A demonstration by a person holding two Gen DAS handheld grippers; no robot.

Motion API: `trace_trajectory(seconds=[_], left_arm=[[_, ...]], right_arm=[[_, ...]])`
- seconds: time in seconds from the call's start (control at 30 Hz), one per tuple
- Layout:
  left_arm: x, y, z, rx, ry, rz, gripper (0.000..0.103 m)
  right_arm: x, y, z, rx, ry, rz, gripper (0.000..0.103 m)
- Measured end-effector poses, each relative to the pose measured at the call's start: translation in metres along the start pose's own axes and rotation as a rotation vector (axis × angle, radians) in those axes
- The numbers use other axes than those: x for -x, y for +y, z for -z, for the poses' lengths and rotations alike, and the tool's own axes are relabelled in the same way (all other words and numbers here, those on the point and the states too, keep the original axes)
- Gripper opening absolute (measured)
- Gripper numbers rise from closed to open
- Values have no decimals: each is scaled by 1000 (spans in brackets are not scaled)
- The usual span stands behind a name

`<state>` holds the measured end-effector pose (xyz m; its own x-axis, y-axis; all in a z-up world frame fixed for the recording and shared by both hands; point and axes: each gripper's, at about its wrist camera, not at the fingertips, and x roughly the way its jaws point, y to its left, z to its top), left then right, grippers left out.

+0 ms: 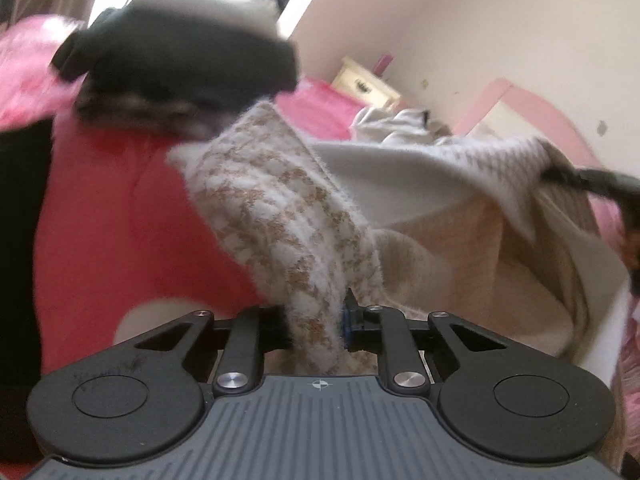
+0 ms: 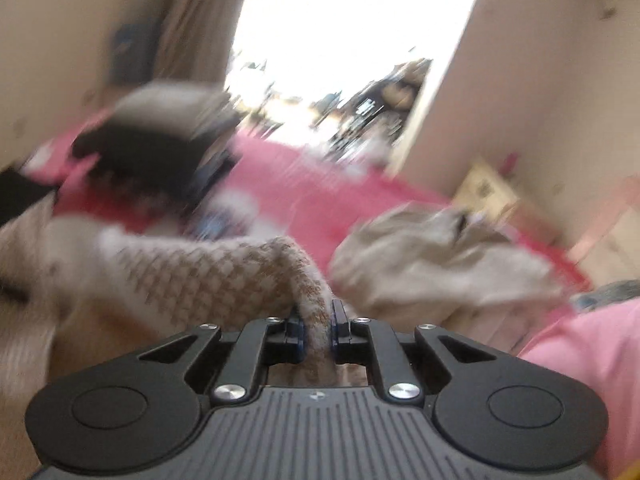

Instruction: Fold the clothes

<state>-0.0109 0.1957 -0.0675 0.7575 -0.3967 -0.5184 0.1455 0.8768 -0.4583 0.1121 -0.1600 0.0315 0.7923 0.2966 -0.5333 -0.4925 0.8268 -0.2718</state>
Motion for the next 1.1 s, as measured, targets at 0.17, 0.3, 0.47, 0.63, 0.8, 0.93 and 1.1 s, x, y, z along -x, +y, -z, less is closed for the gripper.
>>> trace_trajectory(seconds=[0.17,0.3,0.47,0.63,0.8,0.93,1.1], left_arm=[[-7,-20,-20,-128,-88,21,17],[-42,-17,-26,-165,-59,-30,18],[-103,19,-16,-67,109,-140,39],[-102,28,-17,-25,102,-162,60],[-94,35,-29,47,71,-175,65],[-69,35,-38,156,-3,-159,67],[-33,29,-41,195,-14,-128,67]], right_arm=[[-16,-32,-35,-118,-164,102,12],[-59,-44,-45,-186,-197,135,12],[-178,-38,-16,-235,20,82,50],[-223,-21,19,-221,214,66,59],[-159,-30,6,-223,46,81,69],[-92,-44,-6,-328,-65,2,71],[-12,-41,13,-435,-68,-158,72]])
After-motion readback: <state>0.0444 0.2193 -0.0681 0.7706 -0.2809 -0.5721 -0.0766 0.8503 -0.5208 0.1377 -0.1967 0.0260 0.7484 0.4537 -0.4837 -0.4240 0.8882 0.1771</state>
